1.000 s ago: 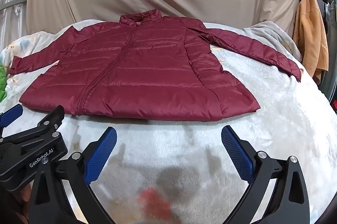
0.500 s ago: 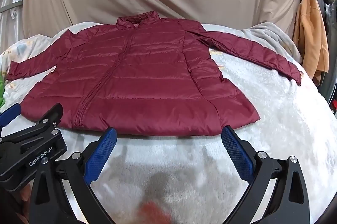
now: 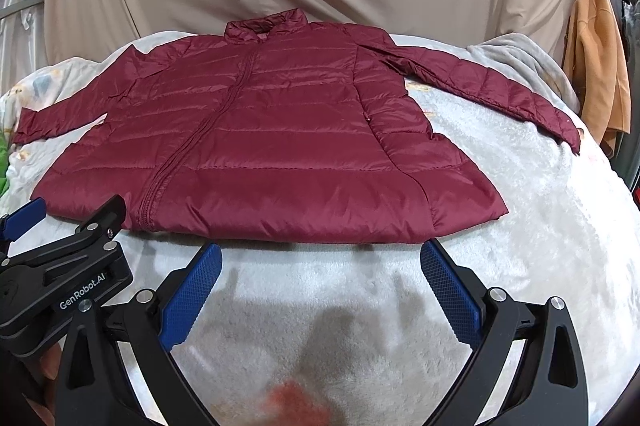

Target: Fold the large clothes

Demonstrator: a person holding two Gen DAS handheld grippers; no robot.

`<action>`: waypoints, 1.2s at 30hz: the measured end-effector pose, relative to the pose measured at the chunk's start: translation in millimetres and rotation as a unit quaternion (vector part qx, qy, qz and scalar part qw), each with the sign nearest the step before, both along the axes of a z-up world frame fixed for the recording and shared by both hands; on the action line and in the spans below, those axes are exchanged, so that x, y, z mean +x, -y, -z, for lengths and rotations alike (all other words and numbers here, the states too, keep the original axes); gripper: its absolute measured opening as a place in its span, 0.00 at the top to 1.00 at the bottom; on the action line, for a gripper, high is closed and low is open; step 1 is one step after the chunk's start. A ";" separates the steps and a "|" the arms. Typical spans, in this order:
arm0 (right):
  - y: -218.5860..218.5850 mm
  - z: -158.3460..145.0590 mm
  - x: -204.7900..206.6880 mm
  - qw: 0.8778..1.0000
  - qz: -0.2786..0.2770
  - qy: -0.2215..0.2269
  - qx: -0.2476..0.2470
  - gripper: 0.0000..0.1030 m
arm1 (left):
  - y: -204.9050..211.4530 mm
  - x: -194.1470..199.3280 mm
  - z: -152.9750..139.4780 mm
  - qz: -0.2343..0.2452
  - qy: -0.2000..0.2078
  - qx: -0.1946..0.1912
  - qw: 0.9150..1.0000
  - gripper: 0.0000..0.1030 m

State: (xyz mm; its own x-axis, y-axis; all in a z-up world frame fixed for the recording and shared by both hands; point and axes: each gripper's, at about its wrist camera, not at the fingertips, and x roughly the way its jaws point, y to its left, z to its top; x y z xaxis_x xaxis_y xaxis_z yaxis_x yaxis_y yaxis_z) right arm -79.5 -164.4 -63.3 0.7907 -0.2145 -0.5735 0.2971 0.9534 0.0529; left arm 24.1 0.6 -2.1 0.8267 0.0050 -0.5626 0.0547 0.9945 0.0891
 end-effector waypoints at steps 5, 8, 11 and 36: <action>-0.1 1.2 -0.4 1.000 0.000 0.002 0.000 0.05 | 0.7 0.1 0.4 -0.001 0.001 0.001 1.000 0.06; -0.6 1.7 -0.6 1.000 0.001 0.002 0.000 0.05 | 0.6 0.3 0.3 0.000 0.000 0.001 1.000 0.06; -1.1 2.1 -0.5 1.000 0.001 0.001 0.000 0.05 | 0.2 0.0 0.8 -0.001 0.000 0.001 1.000 0.06; 0.0 1.9 -1.6 1.000 0.002 0.002 0.000 0.05 | -1.9 0.3 0.4 -0.001 0.003 0.005 1.000 0.06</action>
